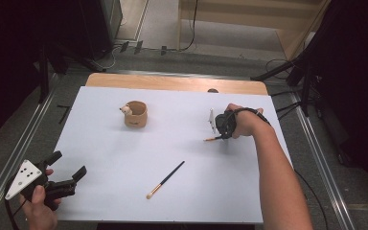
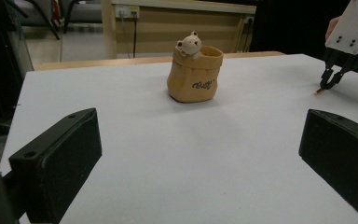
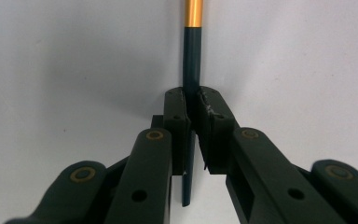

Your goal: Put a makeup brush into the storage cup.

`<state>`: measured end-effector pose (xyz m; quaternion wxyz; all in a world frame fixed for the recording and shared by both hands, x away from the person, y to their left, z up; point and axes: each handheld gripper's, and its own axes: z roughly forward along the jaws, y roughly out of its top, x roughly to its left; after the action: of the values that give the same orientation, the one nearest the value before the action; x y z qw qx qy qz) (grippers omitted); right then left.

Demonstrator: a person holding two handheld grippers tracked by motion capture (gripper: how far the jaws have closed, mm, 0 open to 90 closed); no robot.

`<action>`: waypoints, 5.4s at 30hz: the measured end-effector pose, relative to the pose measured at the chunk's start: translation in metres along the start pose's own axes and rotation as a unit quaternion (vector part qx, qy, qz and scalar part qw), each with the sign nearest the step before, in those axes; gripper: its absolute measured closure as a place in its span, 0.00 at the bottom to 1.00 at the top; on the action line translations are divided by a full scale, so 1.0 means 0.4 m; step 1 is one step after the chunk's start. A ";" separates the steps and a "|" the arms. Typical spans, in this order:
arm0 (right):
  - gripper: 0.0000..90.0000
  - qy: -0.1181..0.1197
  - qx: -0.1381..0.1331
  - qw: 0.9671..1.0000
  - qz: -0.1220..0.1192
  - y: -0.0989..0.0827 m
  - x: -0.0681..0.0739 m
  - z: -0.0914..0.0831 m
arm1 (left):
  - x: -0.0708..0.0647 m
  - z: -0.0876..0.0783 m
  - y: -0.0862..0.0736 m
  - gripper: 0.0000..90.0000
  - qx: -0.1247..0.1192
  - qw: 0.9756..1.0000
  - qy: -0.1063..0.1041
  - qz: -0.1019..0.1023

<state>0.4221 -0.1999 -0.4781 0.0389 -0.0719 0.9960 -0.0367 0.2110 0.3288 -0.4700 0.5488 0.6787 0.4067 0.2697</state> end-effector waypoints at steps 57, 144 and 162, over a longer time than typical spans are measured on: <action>0.95 -0.117 -0.378 0.890 0.226 -0.047 0.040 -0.161 | -0.064 0.121 0.099 0.00 0.017 0.999 -0.045 0.017; 0.94 -0.163 -0.627 0.687 0.330 0.320 -0.090 -0.114 | -0.037 0.114 0.024 0.00 0.014 0.998 -0.060 -0.008; 0.94 -0.150 -0.640 0.678 0.329 0.399 -0.106 -0.088 | -0.036 0.117 0.021 0.00 0.016 0.998 -0.063 -0.009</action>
<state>0.4387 -0.0337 -0.4526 0.1416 0.2489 0.7165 0.6361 0.2435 0.2915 -0.4725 0.5651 0.6993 0.3813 0.2151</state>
